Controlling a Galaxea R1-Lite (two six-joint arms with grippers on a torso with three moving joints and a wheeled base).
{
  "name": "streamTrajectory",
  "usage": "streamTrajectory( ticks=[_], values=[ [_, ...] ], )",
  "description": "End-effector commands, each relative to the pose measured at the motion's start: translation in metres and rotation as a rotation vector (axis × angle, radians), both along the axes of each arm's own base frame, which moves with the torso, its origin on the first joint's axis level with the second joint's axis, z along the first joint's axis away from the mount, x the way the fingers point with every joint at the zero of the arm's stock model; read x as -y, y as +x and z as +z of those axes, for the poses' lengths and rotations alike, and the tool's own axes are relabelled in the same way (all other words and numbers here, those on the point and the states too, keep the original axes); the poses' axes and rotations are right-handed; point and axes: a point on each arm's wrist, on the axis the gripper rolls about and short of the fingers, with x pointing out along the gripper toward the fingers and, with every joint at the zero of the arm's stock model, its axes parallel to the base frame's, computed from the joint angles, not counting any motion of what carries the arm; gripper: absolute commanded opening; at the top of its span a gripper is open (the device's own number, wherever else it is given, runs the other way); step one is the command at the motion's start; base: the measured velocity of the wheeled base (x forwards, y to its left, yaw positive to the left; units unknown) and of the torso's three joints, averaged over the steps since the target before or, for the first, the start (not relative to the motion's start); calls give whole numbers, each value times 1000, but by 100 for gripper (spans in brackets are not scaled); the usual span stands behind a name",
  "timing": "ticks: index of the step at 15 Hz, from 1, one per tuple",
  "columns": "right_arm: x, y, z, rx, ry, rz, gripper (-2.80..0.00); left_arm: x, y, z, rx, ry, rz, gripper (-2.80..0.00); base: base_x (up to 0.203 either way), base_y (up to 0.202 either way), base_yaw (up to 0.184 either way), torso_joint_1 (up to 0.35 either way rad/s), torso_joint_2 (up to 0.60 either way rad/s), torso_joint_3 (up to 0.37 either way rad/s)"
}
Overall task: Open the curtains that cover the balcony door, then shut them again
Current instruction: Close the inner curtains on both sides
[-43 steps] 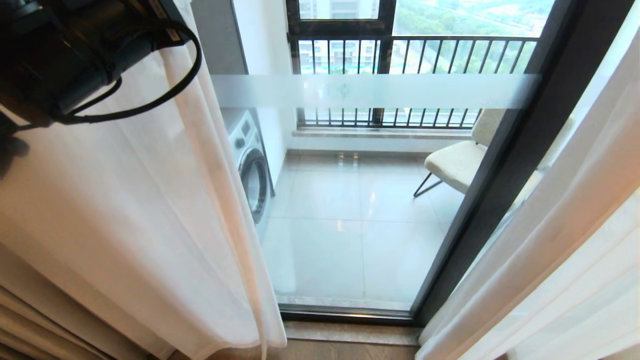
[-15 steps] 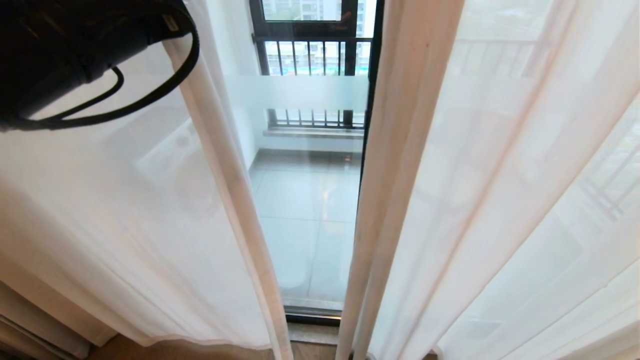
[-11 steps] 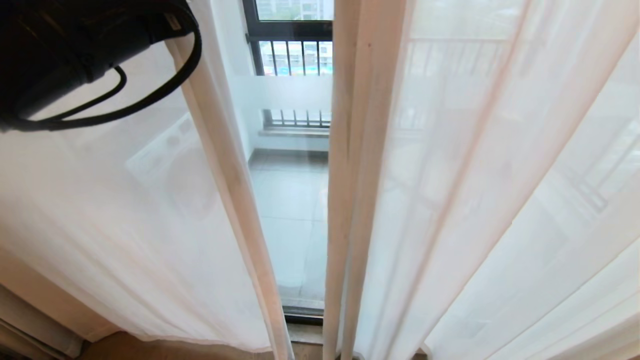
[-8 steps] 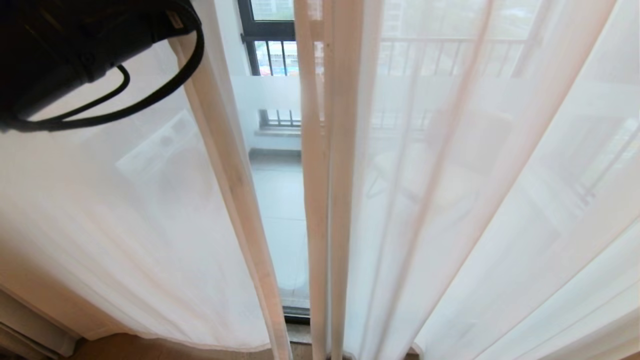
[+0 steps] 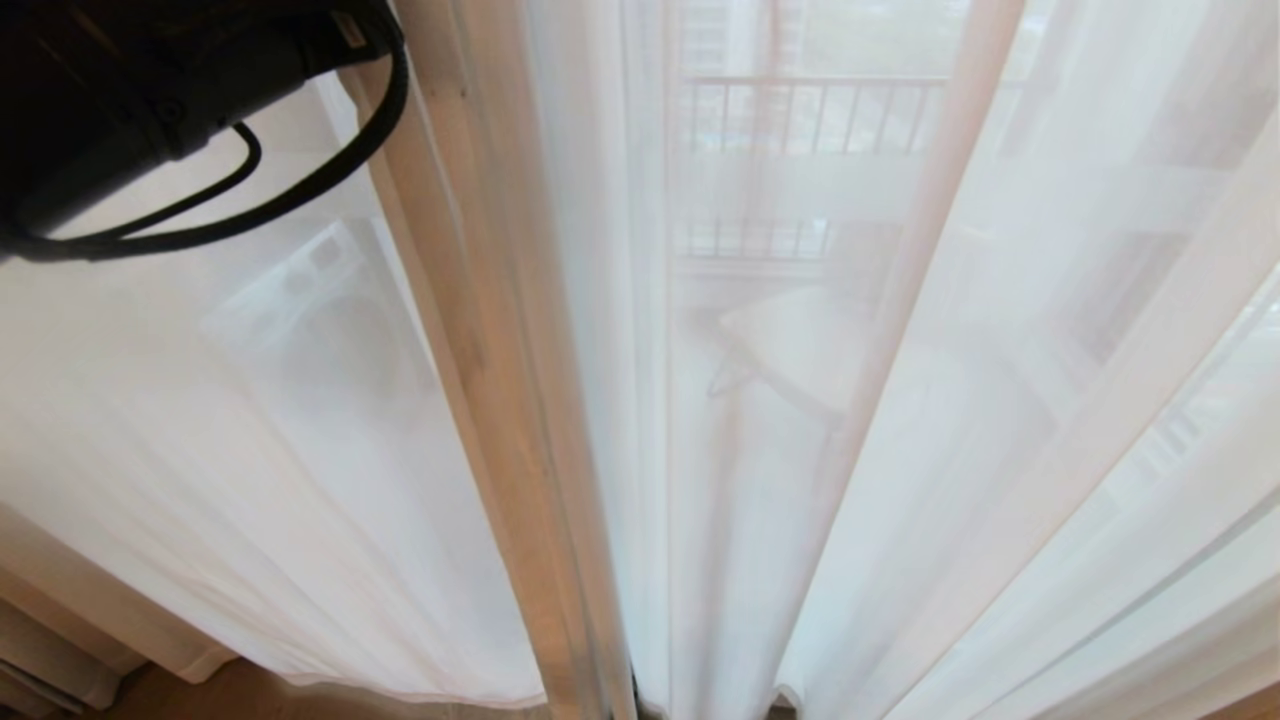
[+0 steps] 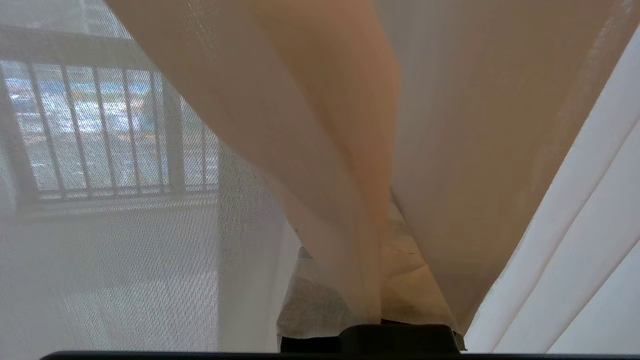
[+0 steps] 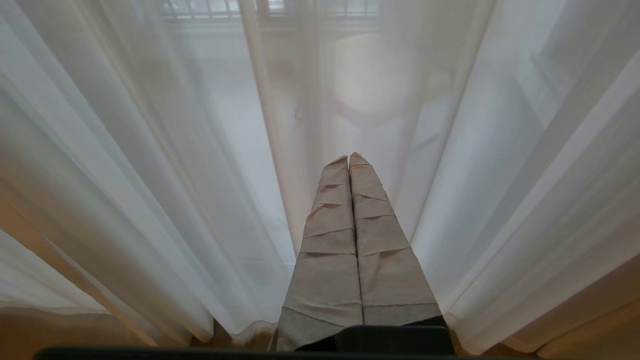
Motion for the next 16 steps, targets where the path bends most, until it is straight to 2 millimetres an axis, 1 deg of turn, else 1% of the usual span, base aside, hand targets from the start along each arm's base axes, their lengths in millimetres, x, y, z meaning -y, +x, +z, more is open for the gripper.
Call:
streamTrajectory(
  ticks=[1,16],
  values=[
    [0,0,0,1,0,0,-280,1,1,0,1,-1,-2,-280,0,-190,0,6,-1,2],
    [0,0,0,1,0,0,-280,4,6,-4,-11,9,-7,-280,0,-189,0,2,2,2]
  ],
)
